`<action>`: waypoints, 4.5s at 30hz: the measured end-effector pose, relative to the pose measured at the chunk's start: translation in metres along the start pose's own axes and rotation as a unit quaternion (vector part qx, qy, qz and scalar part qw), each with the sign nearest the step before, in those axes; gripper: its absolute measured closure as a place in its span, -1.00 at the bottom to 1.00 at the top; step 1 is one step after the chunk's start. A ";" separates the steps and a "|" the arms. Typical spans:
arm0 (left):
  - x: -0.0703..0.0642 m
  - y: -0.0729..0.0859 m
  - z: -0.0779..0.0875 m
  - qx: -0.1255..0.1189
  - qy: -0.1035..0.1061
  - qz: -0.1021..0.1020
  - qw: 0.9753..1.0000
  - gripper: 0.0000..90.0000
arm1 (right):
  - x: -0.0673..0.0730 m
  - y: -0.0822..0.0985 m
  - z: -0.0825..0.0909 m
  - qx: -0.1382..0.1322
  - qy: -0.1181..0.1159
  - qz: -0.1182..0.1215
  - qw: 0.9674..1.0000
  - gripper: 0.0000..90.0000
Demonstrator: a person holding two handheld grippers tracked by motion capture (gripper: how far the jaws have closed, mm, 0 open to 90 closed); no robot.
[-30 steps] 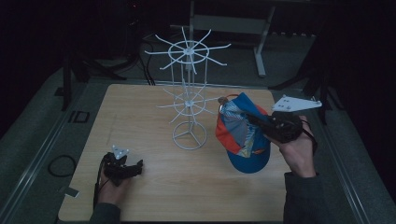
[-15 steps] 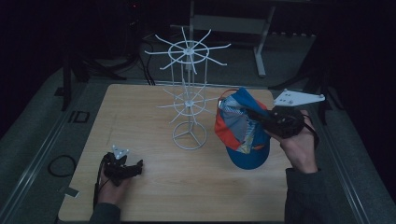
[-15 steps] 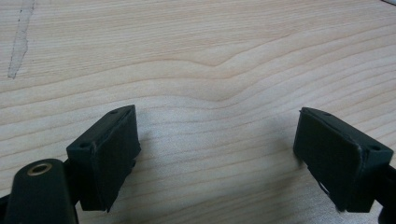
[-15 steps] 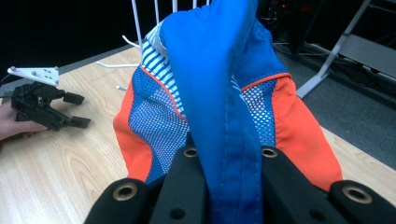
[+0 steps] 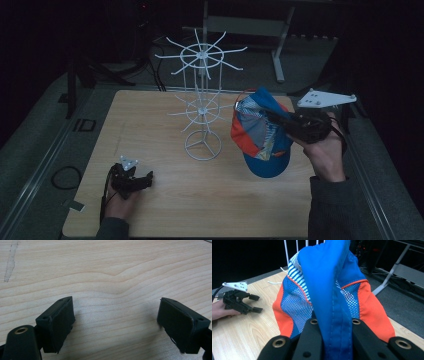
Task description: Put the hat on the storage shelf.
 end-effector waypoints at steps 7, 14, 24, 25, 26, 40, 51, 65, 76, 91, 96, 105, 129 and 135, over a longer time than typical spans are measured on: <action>0.000 0.000 0.000 0.000 0.000 0.000 1.000 -0.67 | 0.000 -0.004 0.003 -0.007 -0.005 -0.001 1.000 0.96; 0.000 0.000 0.000 0.000 0.000 0.000 1.000 -0.67 | 0.000 -0.009 0.006 -0.012 -0.009 -0.001 1.000 0.96; 0.000 0.000 0.000 0.000 0.000 0.000 1.000 -0.67 | 0.002 -0.014 0.010 -0.023 -0.018 -0.003 1.000 0.96; 0.000 0.000 0.000 0.000 0.000 0.000 1.000 -0.67 | 0.002 -0.015 0.010 -0.025 -0.019 -0.004 0.999 0.96; 0.000 0.000 0.000 0.000 0.000 0.000 1.000 -0.67 | 0.002 -0.015 0.011 -0.027 -0.021 -0.004 0.999 0.96; 0.000 0.000 0.000 0.000 0.000 0.000 1.000 -0.67 | 0.004 -0.020 0.014 -0.038 -0.024 -0.003 0.999 0.96; 0.000 0.000 0.000 0.000 0.000 0.000 1.000 -0.67 | 0.002 -0.026 0.021 -0.059 -0.027 -0.010 0.998 0.96; 0.000 0.000 0.000 0.000 0.000 0.000 1.000 -0.67 | 0.005 -0.032 0.027 -0.074 -0.029 0.000 0.997 0.95; 0.000 0.000 0.000 0.000 0.000 0.000 1.000 -0.67 | 0.006 -0.039 0.035 -0.092 -0.038 0.001 0.995 0.95; 0.000 0.000 0.000 0.000 0.000 0.000 1.000 -0.67 | 0.009 -0.053 0.037 -0.111 -0.045 0.009 0.993 0.96; 0.000 0.000 0.000 0.000 0.000 0.000 1.000 -0.67 | 0.007 -0.059 0.027 -0.119 -0.054 0.014 0.991 0.96; 0.000 0.000 0.000 -0.001 -0.001 0.000 1.000 -0.67 | 0.004 -0.056 -0.016 -0.092 -0.068 0.006 0.993 0.94; 0.000 0.000 0.000 0.001 0.000 0.000 1.000 -0.67 | 0.002 -0.020 -0.045 0.011 -0.006 0.011 1.000 -0.37; 0.000 0.000 0.000 0.001 0.000 0.000 1.000 -0.67 | 0.002 -0.010 -0.050 0.024 -0.009 0.009 1.000 -0.43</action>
Point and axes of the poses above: each handheld gripper's, and its own axes: z roughly backward along the jaws, y roughly out of its underside, x roughly to its left, the point moved 3 cm from there along -z, roughly forward along the jaws, and after that the axes turned 3 degrees about -y, right-handed, at the moved point
